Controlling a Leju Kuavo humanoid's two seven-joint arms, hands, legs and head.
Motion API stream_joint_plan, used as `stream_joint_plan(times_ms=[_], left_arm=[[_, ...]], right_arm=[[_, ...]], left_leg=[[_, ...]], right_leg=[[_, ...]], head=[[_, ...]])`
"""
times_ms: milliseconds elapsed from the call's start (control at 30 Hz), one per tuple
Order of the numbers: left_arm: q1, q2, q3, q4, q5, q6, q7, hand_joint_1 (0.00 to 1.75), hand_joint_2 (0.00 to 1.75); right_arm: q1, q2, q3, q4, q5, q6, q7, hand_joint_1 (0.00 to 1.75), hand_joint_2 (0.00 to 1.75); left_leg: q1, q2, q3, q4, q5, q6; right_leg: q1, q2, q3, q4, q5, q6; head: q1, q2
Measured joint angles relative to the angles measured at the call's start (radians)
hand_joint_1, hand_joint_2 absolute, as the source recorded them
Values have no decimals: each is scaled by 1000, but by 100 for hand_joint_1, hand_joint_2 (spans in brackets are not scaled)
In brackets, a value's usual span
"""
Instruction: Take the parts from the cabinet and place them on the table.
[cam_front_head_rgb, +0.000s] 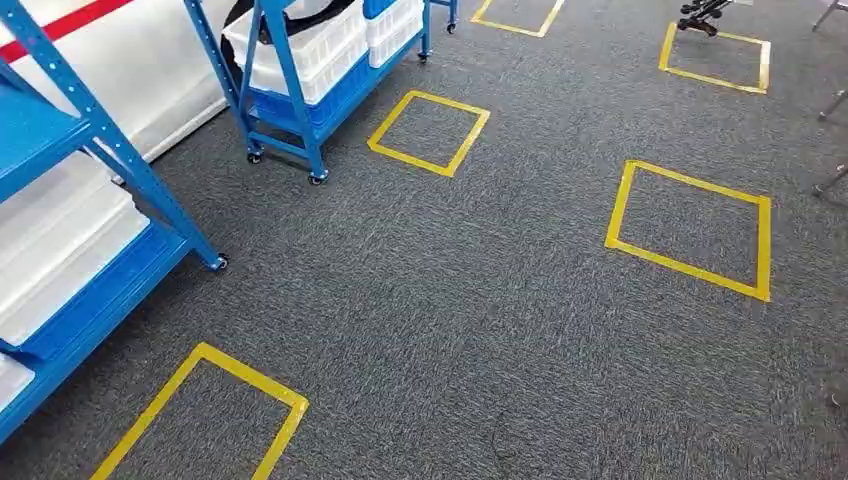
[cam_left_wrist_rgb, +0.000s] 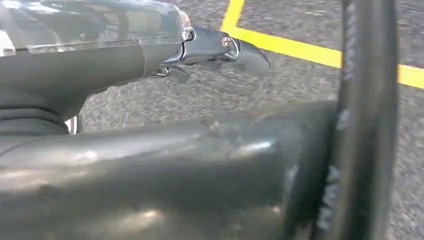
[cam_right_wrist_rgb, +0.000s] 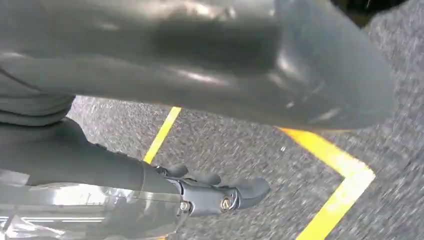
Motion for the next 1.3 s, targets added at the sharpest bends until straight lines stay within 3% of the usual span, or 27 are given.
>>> stream_joint_plan(times_ms=[33,67,133,200,233,267,300,367,400,467,533,567,600,633,700,733,800,833,900,933,967,1000,1067,1100,1233,1267,1300], left_arm=[[-1,1,2,0,0,0,0,0,0],[-3,2,3,0,0,0,0,0,0],[-7,3,5,0,-1,-1,0,0,0],[1,5,11,0,-1,-1,0,0,0],[2,5,13,0,-1,-2,0,0,0],[3,5,13,0,-2,-2,0,0,0],[1,6,14,0,-4,-2,0,0,0],[-4,6,14,0,-5,-2,0,0,0],[-4,6,14,0,-6,-2,0,0,0],[-2,6,14,0,-7,-3,1,0,0],[-2,6,15,0,-8,-3,3,0,0],[-2,6,15,1,-9,-3,3,0,0],[-4,5,15,2,-9,-4,3,0,0],[-4,5,15,3,-10,-5,4,0,0],[-1,5,16,3,-11,-5,4,0,0],[1,5,17,3,-12,-5,5,0,0],[1,6,18,5,-16,-5,5,0,0],[-2,8,19,5,-18,-3,6,0,0],[-4,8,22,5,-19,-2,6,0,0],[-4,8,23,6,-19,-2,7,0,0],[-1,8,23,6,-20,-2,7,0,0],[2,8,24,6,-21,-2,7,0,0],[1,10,27,6,-21,-2,7,0,0],[-3,10,29,6,-22,-2,7,0,0],[4,13,37,6,-22,-3,10,0,0],[4,13,38,7,-22,-4,10,0,0],[4,13,39,7,-27,-5,11,0,0]], right_arm=[[0,0,0,0,0,0,0,0,0],[0,0,2,0,2,0,0,0,0],[0,0,2,0,3,0,2,0,0],[-8,0,6,0,6,0,2,0,0],[-11,0,9,0,8,0,2,0,0],[-10,0,10,0,10,1,5,0,0],[-8,0,10,0,13,2,5,0,0],[-5,0,11,0,15,8,5,0,0],[-3,0,11,1,16,8,6,0,0],[-2,0,12,2,17,10,8,0,0],[-2,0,13,2,19,13,10,0,0],[1,-1,13,2,19,13,11,0,0],[1,-4,13,2,20,13,12,0,0],[0,-4,13,2,22,13,11,0,0],[-2,-4,14,2,24,13,12,0,0],[-5,-4,16,2,26,13,12,0,0],[-2,-2,17,2,30,13,13,0,0],[1,-2,16,2,32,13,14,0,0],[4,-2,16,2,32,13,15,0,0],[4,-2,16,2,33,13,15,0,0],[3,-2,16,2,32,13,15,0,0],[2,-2,16,2,33,13,15,0,0],[1,0,16,2,33,13,15,0,0],[1,0,16,2,33,13,15,0,0],[-10,1,17,2,36,13,16,0,0],[-10,1,17,2,37,13,18,0,0],[-8,1,17,2,38,14,19,0,0]], left_leg=[[1,20,47,-84,36,-1],[1,70,93,-165,51,1],[-9,55,94,-177,47,20],[-15,37,90,-177,47,30],[-8,28,98,-188,55,42],[-7,20,99,-191,57,47],[-7,12,96,-192,60,52],[-9,-11,91,-192,62,57],[-11,-25,90,-191,62,57],[-13,-52,93,-190,62,57],[-14,-81,97,-189,61,56],[-11,-92,96,-189,61,55],[-16,-100,91,-185,61,47],[-9,-114,86,-186,64,41],[-3,-132,85,-192,68,28],[-9,-146,80,-196,72,19],[-13,-58,58,-135,25,19],[-8,-33,22,-62,-17,16],[-7,-17,-46,83,-77,8],[-7,-14,-59,112,-78,5],[-6,-11,-48,96,-58,3],[-5,-7,-16,34,-20,1],[-4,31,84,-145,57,1],[-13,54,100,-174,41,11],[-15,19,91,-185,54,39],[-8,12,100,-193,61,48],[-8,3,99,-194,63,53]], right_leg=[[-1,-10,3,3,-4,4],[3,-22,6,9,-10,12],[7,-40,6,15,-17,24],[5,-56,11,13,-17,30],[1,-50,12,16,-25,40],[-4,3,8,36,-44,44],[-5,40,-16,89,-81,45],[-7,64,-99,252,-156,46],[-6,65,-131,310,-169,45],[-6,67,-132,291,-121,40],[-4,89,-63,125,-16,27],[-2,137,-31,42,17,20],[-3,172,-26,26,7,18],[0,150,-26,23,12,20],[6,135,-23,22,11,18],[-1,120,-18,7,17,11],[-6,92,-9,-8,25,1],[-4,76,-10,-8,24,-1],[0,45,-10,-5,21,-4],[0,32,-11,-3,19,-4],[0,20,-10,-1,16,-3],[0,7,-10,2,13,0],[-1,-16,-4,9,5,7],[5,-26,-4,13,-1,15],[5,-52,4,14,-3,34],[-2,-31,3,21,-13,44],[-3,19,-8,53,-41,47]], head=[[0,0],[0,0],[0,0],[0,0],[0,0],[1,0],[0,0],[0,0],[0,0],[0,0],[0,0],[0,0],[0,0],[0,0],[0,0],[0,0],[0,0],[0,0],[0,0],[0,0],[0,0],[0,0],[0,0],[0,0],[0,0],[0,0],[0,0]])
